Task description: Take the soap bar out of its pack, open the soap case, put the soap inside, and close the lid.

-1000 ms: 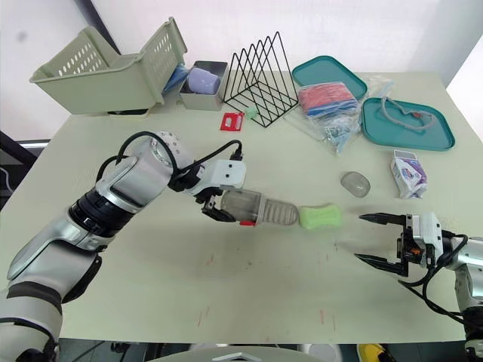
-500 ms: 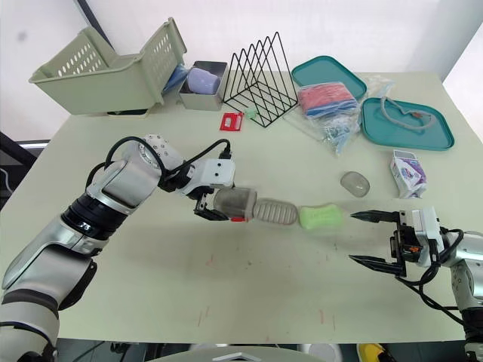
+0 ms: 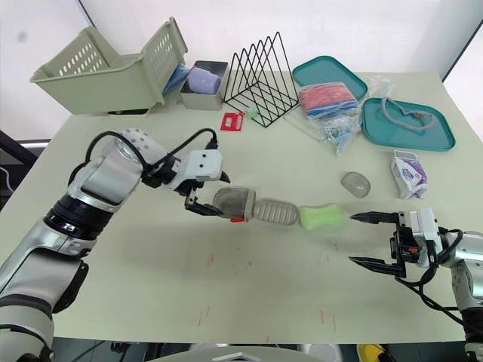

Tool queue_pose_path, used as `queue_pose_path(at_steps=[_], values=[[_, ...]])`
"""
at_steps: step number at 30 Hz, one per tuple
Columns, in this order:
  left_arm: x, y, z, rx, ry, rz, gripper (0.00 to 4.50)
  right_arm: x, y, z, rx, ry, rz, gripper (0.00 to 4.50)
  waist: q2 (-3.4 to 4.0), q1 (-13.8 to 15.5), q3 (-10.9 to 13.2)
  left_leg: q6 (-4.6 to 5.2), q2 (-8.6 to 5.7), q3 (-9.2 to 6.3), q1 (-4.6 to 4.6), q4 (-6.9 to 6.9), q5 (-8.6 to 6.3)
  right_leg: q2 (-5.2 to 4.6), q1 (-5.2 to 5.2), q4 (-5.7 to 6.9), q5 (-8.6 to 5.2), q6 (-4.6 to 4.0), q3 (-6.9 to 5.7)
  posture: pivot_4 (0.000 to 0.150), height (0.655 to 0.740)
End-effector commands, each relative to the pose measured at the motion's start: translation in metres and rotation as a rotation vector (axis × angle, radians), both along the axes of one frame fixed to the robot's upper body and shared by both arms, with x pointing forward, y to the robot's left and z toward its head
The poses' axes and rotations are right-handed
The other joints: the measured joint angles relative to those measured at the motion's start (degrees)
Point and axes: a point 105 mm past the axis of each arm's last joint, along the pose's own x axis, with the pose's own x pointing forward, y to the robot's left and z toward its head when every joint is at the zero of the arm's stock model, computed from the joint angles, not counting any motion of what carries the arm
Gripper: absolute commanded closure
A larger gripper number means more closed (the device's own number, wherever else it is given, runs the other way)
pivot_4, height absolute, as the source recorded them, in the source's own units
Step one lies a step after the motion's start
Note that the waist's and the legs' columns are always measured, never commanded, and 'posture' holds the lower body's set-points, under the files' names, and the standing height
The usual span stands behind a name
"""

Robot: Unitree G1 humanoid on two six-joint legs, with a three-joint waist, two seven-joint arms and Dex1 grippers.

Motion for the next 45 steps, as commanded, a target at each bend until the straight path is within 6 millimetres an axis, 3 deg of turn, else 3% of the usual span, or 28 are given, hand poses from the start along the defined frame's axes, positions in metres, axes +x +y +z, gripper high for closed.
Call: queue_pose_path(at_steps=[1, 6, 15, 21, 25, 30, 36, 45], values=[[-0.014, -0.002, 0.027, -0.122, -0.019, -0.032, 0.02, 0.006, -0.001, 0.009, -0.014, -0.038, -0.024, 0.00, 0.00, -0.09, 0.00, 0.00, 0.00, 0.00, 0.01, 0.00, 0.00, 0.00, 0.00, 0.01, 0.00, 0.00, 0.00, 0.150, 0.7400], [-0.026, -0.011, 0.043, -0.474, -0.077, 0.036, 0.02, 0.024, 0.002, 0.026, -0.060, -0.059, -0.059, 0.00, 0.08, -0.37, -0.04, 0.00, 0.03, 0.02, 0.03, 0.00, 0.00, -0.02, -0.01, 0.05, 0.00, 0.00, 0.01, 0.150, 0.7400], [-0.068, 0.022, 0.001, -0.772, -0.119, 0.369, 0.02, 0.034, 0.033, 0.039, -0.351, -0.020, 0.063, 0.00, 0.07, 0.00, -0.04, 0.00, 0.06, 0.00, 0.01, 0.01, 0.00, -0.06, -0.03, 0.07, 0.01, -0.01, -0.03, 0.150, 0.7400], [-0.095, 0.049, -0.042, -0.723, -0.089, 0.446, 0.02, 0.048, 0.048, 0.038, -0.551, -0.015, 0.096, 0.00, 0.05, -0.02, -0.04, 0.00, 0.03, 0.01, 0.01, 0.00, -0.01, -0.08, -0.03, 0.03, 0.00, -0.01, -0.07, 0.150, 0.7400], [-0.112, 0.050, -0.057, -0.707, -0.036, 0.361, 0.02, 0.064, 0.063, 0.037, -0.643, -0.020, 0.106, 0.00, 0.05, -0.12, -0.04, 0.00, 0.05, 0.04, 0.05, -0.06, -0.01, -0.06, -0.05, 0.04, -0.01, -0.04, -0.06, 0.150, 0.7400], [-0.123, 0.041, -0.062, -0.675, 0.012, 0.230, 0.02, 0.070, 0.079, 0.036, -0.695, 0.003, 0.127, 0.00, 0.05, 0.14, -0.04, 0.00, 0.03, 0.05, -0.01, -0.05, -0.01, -0.09, -0.04, -0.03, -0.02, -0.04, -0.09, 0.150, 0.7400], [-0.123, 0.029, -0.056, -0.678, 0.013, 0.153, 0.02, 0.076, 0.071, 0.024, -0.804, 0.039, 0.085, 0.00, 0.05, -0.04, -0.03, 0.00, 0.04, 0.06, 0.00, -0.06, -0.01, -0.08, -0.06, -0.01, -0.02, -0.04, -0.09, 0.150, 0.7400], [-0.121, 0.021, -0.054, -0.682, -0.006, 0.138, 0.02, 0.077, 0.080, 0.018, -0.795, 0.027, 0.066, 0.00, 0.05, -0.24, -0.03, 0.01, 0.06, 0.05, 0.01, -0.08, -0.01, -0.05, -0.08, 0.01, -0.02, -0.04, -0.08, 0.150, 0.7400]])
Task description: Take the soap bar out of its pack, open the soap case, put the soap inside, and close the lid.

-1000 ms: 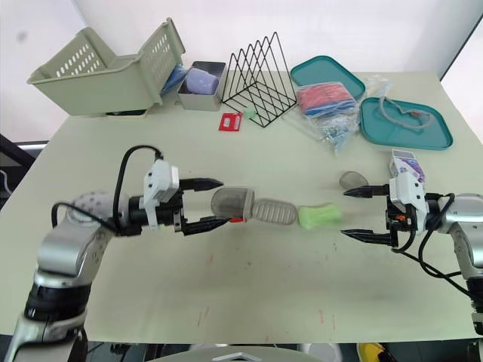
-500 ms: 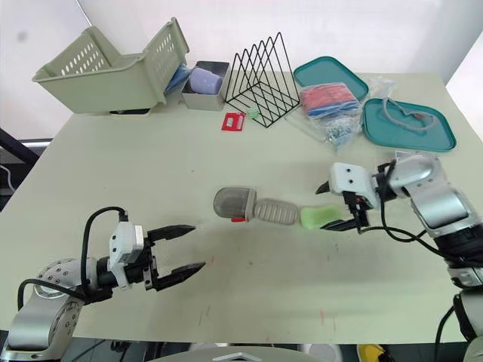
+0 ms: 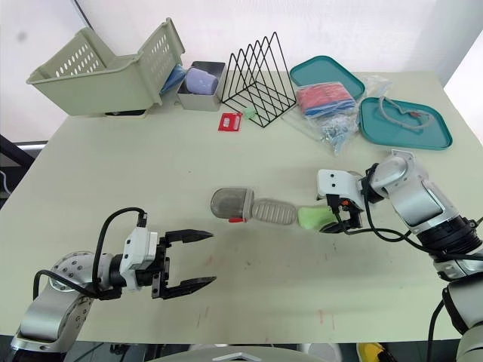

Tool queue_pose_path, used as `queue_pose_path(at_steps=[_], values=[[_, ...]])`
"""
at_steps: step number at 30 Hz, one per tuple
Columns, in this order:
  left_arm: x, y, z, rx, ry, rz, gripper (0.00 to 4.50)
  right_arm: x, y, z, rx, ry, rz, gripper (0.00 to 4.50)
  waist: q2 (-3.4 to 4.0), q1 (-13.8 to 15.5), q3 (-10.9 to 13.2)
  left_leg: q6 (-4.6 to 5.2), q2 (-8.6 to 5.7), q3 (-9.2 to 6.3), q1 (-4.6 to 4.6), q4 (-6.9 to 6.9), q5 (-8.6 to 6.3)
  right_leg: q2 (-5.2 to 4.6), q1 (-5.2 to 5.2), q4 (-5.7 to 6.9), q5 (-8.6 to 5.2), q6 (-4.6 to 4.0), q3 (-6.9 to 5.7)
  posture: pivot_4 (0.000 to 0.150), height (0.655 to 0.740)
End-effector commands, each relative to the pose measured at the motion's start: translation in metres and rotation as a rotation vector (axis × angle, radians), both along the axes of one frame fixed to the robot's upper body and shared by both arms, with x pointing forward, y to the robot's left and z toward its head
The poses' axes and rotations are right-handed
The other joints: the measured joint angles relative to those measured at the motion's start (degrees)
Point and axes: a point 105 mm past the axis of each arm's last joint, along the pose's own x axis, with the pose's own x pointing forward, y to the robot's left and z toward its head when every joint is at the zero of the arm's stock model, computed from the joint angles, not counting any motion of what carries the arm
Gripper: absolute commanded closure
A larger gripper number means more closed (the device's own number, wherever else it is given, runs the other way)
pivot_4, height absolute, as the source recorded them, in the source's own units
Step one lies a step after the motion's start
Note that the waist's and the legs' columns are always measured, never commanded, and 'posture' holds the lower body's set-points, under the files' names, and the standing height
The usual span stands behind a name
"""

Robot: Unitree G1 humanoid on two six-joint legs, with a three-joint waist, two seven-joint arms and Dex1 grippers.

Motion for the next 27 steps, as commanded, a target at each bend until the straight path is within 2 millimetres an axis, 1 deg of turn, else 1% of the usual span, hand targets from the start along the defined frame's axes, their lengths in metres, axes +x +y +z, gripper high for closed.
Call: queue_pose_path(at_steps=[1, 3, 4, 6, 7, 9, 10, 11, 15, 17, 22, 23, 25, 27], values=[[0.000, -0.004, 0.007, -0.001, -0.043, -0.016, 0.02, -0.001, 0.005, 0.006, 0.001, -0.039, 0.028, 0.00, 0.00, 0.01, 0.00, 0.00, 0.00, 0.00, 0.00, 0.00, 0.00, 0.00, 0.00, 0.00, 0.00, 0.00, 0.00, 0.150, 0.7400], [0.001, -0.003, 0.007, 0.004, -0.045, -0.012, 0.02, -0.003, 0.006, 0.003, 0.001, -0.027, 0.028, 0.00, 0.00, 0.13, 0.00, 0.00, 0.00, 0.00, -0.01, 0.00, 0.00, -0.01, 0.00, -0.01, 0.00, 0.00, 0.00, 0.150, 0.7400], [0.001, -0.003, 0.006, 0.007, -0.045, -0.009, 0.00, -0.004, 0.005, 0.001, -0.003, -0.025, 0.028, 0.25, 0.00, 0.15, 0.00, 0.00, 0.00, 0.00, -0.01, 0.00, 0.00, -0.01, 0.00, -0.01, 0.00, 0.00, 0.00, 0.150, 0.7400], [0.001, -0.003, 0.006, 0.008, -0.046, -0.004, 0.00, -0.003, 0.002, -0.001, -0.017, -0.029, 0.035, 0.85, 0.00, 0.11, 0.00, 0.00, 0.00, 0.01, -0.01, 0.00, 0.00, -0.01, 0.00, -0.01, 0.00, 0.00, 0.00, 0.150, 0.7400], [0.001, -0.004, 0.007, 0.006, -0.046, -0.001, 0.00, -0.003, 0.001, -0.001, -0.026, -0.033, 0.045, 1.26, 0.00, 0.09, 0.00, 0.00, 0.00, 0.01, -0.01, 0.00, 0.00, -0.01, 0.00, -0.01, 0.00, 0.00, 0.00, 0.150, 0.7400], [0.001, -0.005, 0.007, 0.003, -0.047, 0.003, 0.00, -0.002, 0.001, -0.001, -0.031, -0.042, 0.054, 2.34, 0.00, 0.08, 0.00, 0.00, 0.00, 0.01, -0.01, 0.00, 0.00, -0.01, 0.00, -0.01, 0.00, 0.00, 0.00, 0.150, 0.7400], [0.001, -0.006, 0.007, 0.003, -0.047, 0.004, 0.00, -0.002, 0.001, -0.001, -0.030, -0.045, 0.057, 2.78, 0.00, 0.08, 0.00, 0.00, 0.00, 0.01, -0.01, 0.00, 0.00, -0.01, 0.00, -0.01, 0.00, 0.00, 0.00, 0.150, 0.7400], [0.002, -0.006, 0.007, 0.002, -0.047, 0.005, 0.00, -0.001, 0.001, -0.001, -0.029, -0.047, 0.058, 2.91, 0.00, 0.08, 0.00, 0.00, 0.00, 0.01, 0.00, 0.00, 0.00, -0.01, 0.00, -0.01, 0.00, 0.00, 0.00, 0.150, 0.7400], [0.003, -0.007, 0.007, 0.004, -0.049, 0.010, 0.00, -0.002, 0.004, 0.003, -0.013, -0.046, 0.066, 2.90, 0.00, 0.08, 0.00, 0.00, 0.00, 0.01, 0.00, 0.00, 0.00, -0.01, 0.00, -0.01, 0.00, 0.00, 0.00, 0.150, 0.7400], [0.003, -0.006, 0.007, 0.004, -0.048, 0.014, 0.00, -0.003, 0.005, 0.008, 0.001, -0.046, 0.074, 2.90, 0.00, 0.08, 0.00, 0.00, 0.00, 0.01, 0.00, 0.00, 0.00, -0.01, 0.00, -0.01, 0.00, 0.00, 0.00, 0.150, 0.7400], [0.006, -0.002, 0.007, 0.006, -0.045, 0.033, 0.00, -0.007, 0.012, 0.038, 0.066, -0.043, 0.116, 2.90, 0.02, 0.04, 0.03, 0.00, 0.00, 0.01, -0.01, 0.00, 0.00, -0.01, 0.00, -0.01, 0.00, 0.00, 0.00, 0.150, 0.7400], [0.006, -0.001, 0.007, 0.006, -0.046, 0.039, 0.00, -0.009, 0.016, 0.045, 0.086, -0.035, 0.123, 2.90, 0.04, 0.02, 0.04, 0.00, 0.00, 0.01, -0.01, 0.00, 0.00, -0.01, -0.01, -0.01, 0.00, 0.00, 0.00, 0.150, 0.7400], [0.008, 0.001, 0.008, 0.004, -0.046, 0.053, 0.00, -0.013, 0.030, 0.058, 0.144, -0.022, 0.129, 2.90, 0.05, 0.00, 0.04, 0.00, 0.00, 0.00, 0.00, -0.02, 0.00, 0.00, -0.01, 0.00, 0.00, 0.00, 0.00, 0.150, 0.7400], [0.010, 0.002, 0.009, 0.003, -0.046, 0.061, 0.00, -0.013, 0.045, 0.061, 0.180, -0.026, 0.111, 2.90, 0.04, -0.07, 0.03, 0.00, 0.01, -0.01, 0.00, -0.03, 0.00, 0.00, -0.01, 0.00, 0.00, 0.00, 0.00, 0.150, 0.7400]])
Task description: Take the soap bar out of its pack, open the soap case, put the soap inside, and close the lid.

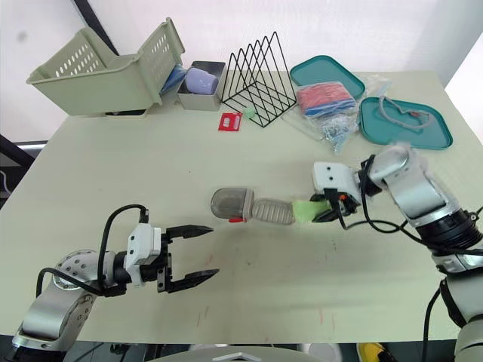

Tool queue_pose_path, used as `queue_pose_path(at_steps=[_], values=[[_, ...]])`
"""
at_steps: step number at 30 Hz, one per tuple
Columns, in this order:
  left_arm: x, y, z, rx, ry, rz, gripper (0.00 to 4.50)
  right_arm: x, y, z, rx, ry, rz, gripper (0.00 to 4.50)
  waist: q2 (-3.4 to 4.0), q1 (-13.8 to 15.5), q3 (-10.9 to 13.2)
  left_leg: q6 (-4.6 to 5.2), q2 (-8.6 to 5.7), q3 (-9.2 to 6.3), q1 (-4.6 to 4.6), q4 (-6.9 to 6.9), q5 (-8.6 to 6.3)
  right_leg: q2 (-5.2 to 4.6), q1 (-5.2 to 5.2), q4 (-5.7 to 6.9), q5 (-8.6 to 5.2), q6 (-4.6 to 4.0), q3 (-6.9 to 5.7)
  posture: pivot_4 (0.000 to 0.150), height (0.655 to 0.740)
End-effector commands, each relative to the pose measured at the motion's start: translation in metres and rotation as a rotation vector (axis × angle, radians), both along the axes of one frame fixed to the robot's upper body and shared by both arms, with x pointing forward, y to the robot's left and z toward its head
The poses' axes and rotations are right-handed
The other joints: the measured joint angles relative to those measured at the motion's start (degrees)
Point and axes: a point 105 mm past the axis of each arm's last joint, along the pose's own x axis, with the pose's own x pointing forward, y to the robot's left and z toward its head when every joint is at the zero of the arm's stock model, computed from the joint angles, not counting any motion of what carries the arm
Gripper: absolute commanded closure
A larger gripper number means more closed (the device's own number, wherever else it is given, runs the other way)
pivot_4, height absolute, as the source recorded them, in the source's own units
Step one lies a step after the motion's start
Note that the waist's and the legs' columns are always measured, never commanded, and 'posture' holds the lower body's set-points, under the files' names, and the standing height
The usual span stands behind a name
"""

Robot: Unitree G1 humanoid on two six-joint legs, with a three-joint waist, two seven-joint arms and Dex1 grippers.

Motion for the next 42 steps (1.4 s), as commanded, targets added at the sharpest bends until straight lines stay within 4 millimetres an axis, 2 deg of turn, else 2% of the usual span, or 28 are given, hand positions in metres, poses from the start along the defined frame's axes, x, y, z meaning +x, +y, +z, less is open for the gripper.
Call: queue_pose_path(at_steps=[1, 5, 8, 15, 28, 29, 30, 31, 33, 34, 37, 42], values=[[0.002, 0.003, 0.008, -0.007, -0.030, 0.012, 0.00, -0.002, 0.027, 0.017, 0.081, -0.034, -0.017, 2.90, -0.01, -0.02, -0.01, 0.00, 0.01, -0.01, 0.00, 0.00, 0.00, 0.01, 0.00, 0.00, 0.00, 0.00, -0.01, 0.150, 0.7400], [0.003, 0.000, 0.008, -0.004, -0.037, 0.006, 0.00, 0.000, 0.059, 0.003, 0.101, -0.040, -0.058, 2.90, -0.02, 0.01, -0.01, 0.00, 0.00, -0.02, -0.03, 0.00, 0.00, 0.00, -0.01, 0.00, 0.00, 0.00, -0.02, 0.150, 0.7400], [0.003, -0.002, 0.009, -0.008, -0.039, 0.005, 0.00, 0.000, 0.070, -0.003, 0.101, -0.037, -0.082, 2.90, -0.01, 0.19, 0.00, 0.00, -0.01, -0.01, -0.05, 0.00, 0.00, 0.00, -0.03, 0.00, 0.00, 0.00, -0.02, 0.150, 0.7400], [0.002, -0.003, 0.011, -0.012, -0.042, 0.007, 0.00, 0.004, 0.066, -0.020, 0.029, -0.050, -0.127, 2.90, -0.01, 0.02, 0.00, 0.00, -0.02, -0.02, -0.06, -0.01, 0.00, -0.02, -0.03, -0.01, 0.00, 0.00, -0.05, 0.150, 0.7400], [0.001, -0.006, 0.012, -0.018, -0.047, 0.014, 0.00, 0.010, 0.067, -0.029, 0.009, -0.034, -0.163, 2.90, -0.02, -0.06, 0.00, 0.00, -0.01, -0.02, -0.06, -0.04, 0.00, -0.01, -0.04, -0.02, -0.01, -0.01, -0.05, 0.150, 0.7400], [0.001, -0.006, 0.012, -0.017, -0.047, 0.014, 0.00, 0.010, 0.066, -0.029, 0.007, -0.034, -0.162, 1.89, -0.01, -0.07, 0.00, 0.00, -0.01, -0.02, -0.06, -0.04, 0.00, -0.01, -0.04, -0.02, -0.01, -0.01, -0.05, 0.150, 0.7400], [0.001, -0.006, 0.012, -0.017, -0.047, 0.015, 0.00, 0.010, 0.066, -0.029, 0.007, -0.035, -0.161, 1.59, -0.01, -0.08, 0.00, 0.00, -0.01, -0.02, -0.06, -0.04, 0.00, -0.01, -0.04, -0.02, -0.01, -0.01, -0.05, 0.150, 0.7400], [0.001, -0.006, 0.011, -0.016, -0.047, 0.016, 0.00, 0.011, 0.065, -0.029, 0.009, -0.038, -0.160, 0.88, -0.01, -0.08, 0.00, 0.00, -0.01, -0.02, -0.06, -0.04, 0.00, -0.01, -0.04, -0.02, -0.01, -0.01, -0.05, 0.150, 0.7400], [0.001, -0.006, 0.011, -0.015, -0.047, 0.018, 0.00, 0.011, 0.065, -0.027, 0.015, -0.045, -0.158, 0.23, -0.01, -0.08, 0.00, 0.00, -0.01, -0.02, -0.05, -0.04, 0.00, -0.01, -0.04, -0.02, -0.01, -0.01, -0.05, 0.150, 0.7400], [0.001, -0.006, 0.011, -0.014, -0.046, 0.018, 0.00, 0.012, 0.065, -0.025, 0.020, -0.052, -0.158, 0.11, -0.01, -0.09, 0.00, 0.00, -0.01, -0.02, -0.05, -0.04, 0.00, -0.01, -0.04, -0.02, -0.01, -0.01, -0.05, 0.150, 0.7400], [0.001, -0.006, 0.012, -0.011, -0.047, 0.017, 0.00, 0.013, 0.064, -0.017, 0.049, -0.077, -0.147, 0.11, -0.01, -0.09, 0.00, 0.00, -0.01, -0.02, -0.05, -0.04, 0.00, -0.01, -0.04, -0.02, -0.01, -0.01, -0.05, 0.150, 0.7400], [0.002, -0.006, 0.014, -0.011, -0.052, 0.015, 0.00, 0.010, 0.054, 0.004, 0.197, -0.080, -0.137, 0.11, -0.03, 0.05, 0.01, 0.00, -0.01, -0.03, -0.06, -0.04, 0.00, -0.01, -0.04, -0.02, -0.01, -0.01, -0.05, 0.150, 0.7400]])
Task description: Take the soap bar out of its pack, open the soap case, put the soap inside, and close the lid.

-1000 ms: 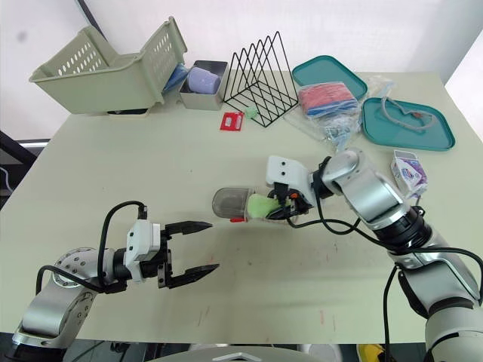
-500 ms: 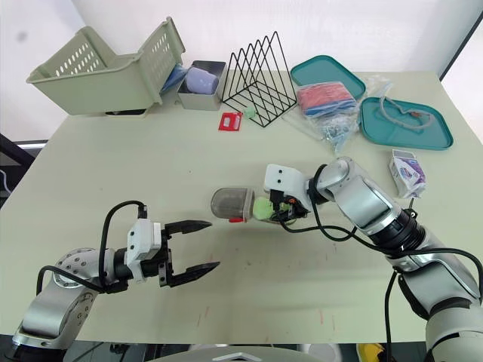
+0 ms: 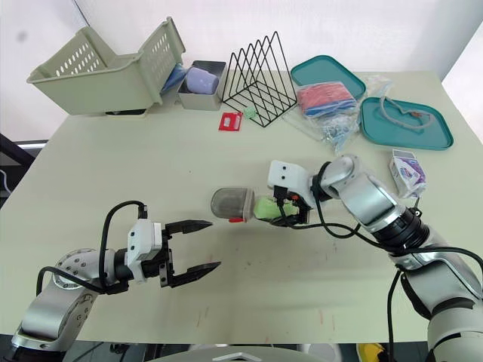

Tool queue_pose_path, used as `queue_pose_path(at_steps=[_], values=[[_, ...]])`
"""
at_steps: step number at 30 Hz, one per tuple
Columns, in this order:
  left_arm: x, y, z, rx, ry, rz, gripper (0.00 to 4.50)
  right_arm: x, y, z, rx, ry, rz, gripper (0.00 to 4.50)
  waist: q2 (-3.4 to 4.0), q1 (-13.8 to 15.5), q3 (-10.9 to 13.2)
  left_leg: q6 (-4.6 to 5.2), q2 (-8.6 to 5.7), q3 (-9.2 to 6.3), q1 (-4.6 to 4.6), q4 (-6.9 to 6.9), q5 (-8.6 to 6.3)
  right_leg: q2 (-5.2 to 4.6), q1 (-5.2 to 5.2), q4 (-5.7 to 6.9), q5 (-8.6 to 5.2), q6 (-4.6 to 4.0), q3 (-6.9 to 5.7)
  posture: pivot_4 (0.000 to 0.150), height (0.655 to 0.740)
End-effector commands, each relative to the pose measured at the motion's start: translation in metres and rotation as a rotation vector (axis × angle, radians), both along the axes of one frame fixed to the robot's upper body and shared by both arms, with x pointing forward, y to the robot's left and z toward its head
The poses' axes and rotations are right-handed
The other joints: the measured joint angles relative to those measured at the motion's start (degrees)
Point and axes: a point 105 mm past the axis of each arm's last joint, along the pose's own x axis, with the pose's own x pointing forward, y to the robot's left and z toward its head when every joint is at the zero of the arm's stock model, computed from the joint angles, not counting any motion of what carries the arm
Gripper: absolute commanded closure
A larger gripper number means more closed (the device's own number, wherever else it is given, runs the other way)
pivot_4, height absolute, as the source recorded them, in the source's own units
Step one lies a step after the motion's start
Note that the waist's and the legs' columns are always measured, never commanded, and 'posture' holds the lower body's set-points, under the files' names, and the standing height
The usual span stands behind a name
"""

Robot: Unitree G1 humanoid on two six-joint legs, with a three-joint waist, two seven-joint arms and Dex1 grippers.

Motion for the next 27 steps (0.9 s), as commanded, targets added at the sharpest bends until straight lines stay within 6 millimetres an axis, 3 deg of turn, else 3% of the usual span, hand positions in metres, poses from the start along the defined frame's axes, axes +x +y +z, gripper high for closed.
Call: queue_pose_path(at_steps=[1, 4, 8, 13, 19, 27], values=[[-0.002, -0.004, 0.010, -0.003, -0.036, -0.028, 0.00, -0.003, -0.012, 0.032, 0.206, -0.055, 0.024, 0.11, -0.05, 0.30, -0.01, 0.00, 0.00, 0.00, 0.00, 0.00, 0.00, 0.00, 0.00, -0.01, 0.00, 0.00, -0.01, 0.150, 0.7400], [-0.001, -0.003, 0.010, 0.002, -0.041, -0.029, 0.00, -0.013, -0.033, 0.036, 0.374, -0.056, 0.052, 0.11, -0.09, 0.42, -0.01, 0.00, -0.01, -0.04, -0.03, -0.01, 0.00, -0.02, 0.06, -0.10, 0.00, 0.01, -0.06, 0.150, 0.7400], [0.007, 0.000, 0.013, 0.019, -0.055, -0.032, 0.00, -0.032, -0.074, 0.025, 0.641, -0.087, 0.042, 0.11, -0.10, 0.26, 0.00, 0.00, -0.01, -0.03, 0.00, -0.02, 0.00, 0.00, 0.07, -0.06, 0.00, 0.01, -0.04, 0.150, 0.7400], [0.015, 0.002, 0.015, 0.033, -0.066, -0.042, 0.00, -0.049, -0.111, -0.006, 0.706, -0.129, 0.001, 0.11, -0.10, 0.09, 0.01, 0.00, -0.01, -0.03, 0.04, -0.03, 0.00, 0.03, 0.10, -0.05, 0.00, 0.01, -0.02, 0.150, 0.7400], [0.037, 0.014, 0.023, 0.078, -0.103, -0.038, 0.00, -0.067, -0.121, -0.030, 0.706, -0.139, 0.011, 0.11, -0.07, -0.05, 0.01, 0.00, 0.00, 0.00, 0.10, -0.04, 0.00, 0.06, 0.09, 0.02, 0.00, 0.01, 0.05, 0.150, 0.7400], [0.084, 0.039, 0.038, 0.330, -0.170, -0.144, 0.00, -0.079, -0.128, -0.050, 0.663, -0.144, 0.026, 0.11, -0.07, 0.54, 0.02, -0.01, -0.03, 0.02, 0.07, -0.01, 0.00, 0.05, 0.11, -0.03, 0.00, 0.01, 0.01, 0.150, 0.7400]])
